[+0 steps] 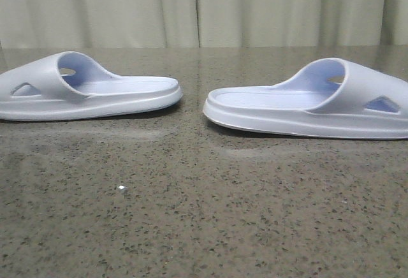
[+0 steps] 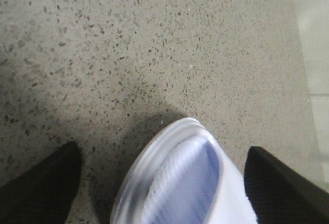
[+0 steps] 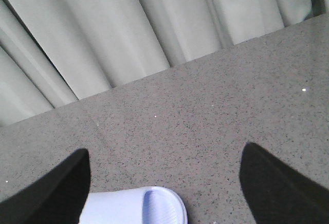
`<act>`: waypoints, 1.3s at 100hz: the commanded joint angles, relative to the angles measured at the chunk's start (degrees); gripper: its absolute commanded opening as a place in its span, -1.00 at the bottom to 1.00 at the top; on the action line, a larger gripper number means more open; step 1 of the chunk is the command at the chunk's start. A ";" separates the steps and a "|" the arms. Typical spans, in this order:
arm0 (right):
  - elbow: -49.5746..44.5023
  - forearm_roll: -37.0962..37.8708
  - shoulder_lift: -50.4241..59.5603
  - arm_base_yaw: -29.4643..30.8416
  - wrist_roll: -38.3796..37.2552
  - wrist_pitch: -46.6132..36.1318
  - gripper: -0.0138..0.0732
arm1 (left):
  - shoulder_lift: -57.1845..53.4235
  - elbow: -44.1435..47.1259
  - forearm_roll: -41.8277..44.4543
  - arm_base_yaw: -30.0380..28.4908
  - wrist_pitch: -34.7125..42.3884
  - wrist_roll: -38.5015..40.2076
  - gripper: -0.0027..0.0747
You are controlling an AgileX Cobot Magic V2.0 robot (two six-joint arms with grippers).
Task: Insert blue slippers together front up
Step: 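Close the left gripper on the slipper's heel rim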
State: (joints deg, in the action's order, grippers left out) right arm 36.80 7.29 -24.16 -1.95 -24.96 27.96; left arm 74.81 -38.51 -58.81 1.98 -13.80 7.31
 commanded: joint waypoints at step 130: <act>2.06 0.45 -0.86 0.45 -0.11 -4.46 0.51 | 3.47 -2.77 0.18 -0.07 -6.87 -11.50 -0.47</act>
State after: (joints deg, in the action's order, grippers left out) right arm 36.80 7.29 -24.16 -1.95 -24.96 27.96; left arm 79.11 -40.47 -58.02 1.98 -19.14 -3.21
